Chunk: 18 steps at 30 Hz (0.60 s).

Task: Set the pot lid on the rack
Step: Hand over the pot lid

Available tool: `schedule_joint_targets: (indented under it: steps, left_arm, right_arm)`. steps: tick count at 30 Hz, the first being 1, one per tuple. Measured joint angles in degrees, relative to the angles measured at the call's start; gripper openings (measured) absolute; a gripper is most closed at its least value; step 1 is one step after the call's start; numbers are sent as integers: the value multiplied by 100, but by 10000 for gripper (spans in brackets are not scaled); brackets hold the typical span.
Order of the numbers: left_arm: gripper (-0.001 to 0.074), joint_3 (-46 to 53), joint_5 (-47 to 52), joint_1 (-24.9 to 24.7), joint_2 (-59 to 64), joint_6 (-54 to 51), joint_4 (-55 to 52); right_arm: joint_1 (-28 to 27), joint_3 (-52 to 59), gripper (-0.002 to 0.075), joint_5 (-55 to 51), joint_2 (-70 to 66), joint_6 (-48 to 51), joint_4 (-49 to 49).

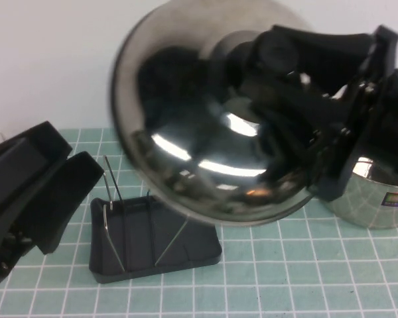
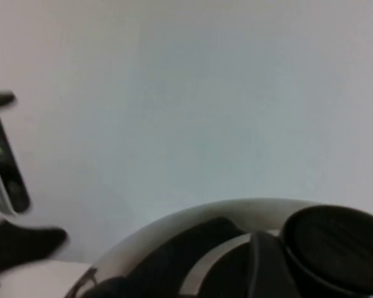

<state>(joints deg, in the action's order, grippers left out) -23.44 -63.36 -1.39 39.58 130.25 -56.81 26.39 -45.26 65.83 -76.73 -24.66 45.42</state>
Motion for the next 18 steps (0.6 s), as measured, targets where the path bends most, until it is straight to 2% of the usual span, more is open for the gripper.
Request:
schedule_joint_targets:
  steps: [5, 9, 11, 14, 17, 18]
  left_arm:
    - [638, 0, 118, 0, 0, 90, -174]
    - [638, 0, 333, 0, 0, 151, -448]
    - [609, 0, 334, 0, 0, 175, -555]
    - [462, 0, 334, 0, 0, 187, -661]
    - [206, -4, 194, 0, 0, 215, -663]
    - [180, -13, 152, 0, 0, 215, -632]
  right_arm:
    - [1102, -51, 356, -517, 0, 11, -430]
    - [1623, -151, 356, -739, -10, 75, -445]
    - [1797, -226, 356, -841, -10, 159, -445]
    - [1880, -267, 356, -1032, -10, 212, -445]
    - [1889, -267, 356, -1154, -61, 210, -396]
    - [1889, -267, 356, -1185, -103, 150, -406]
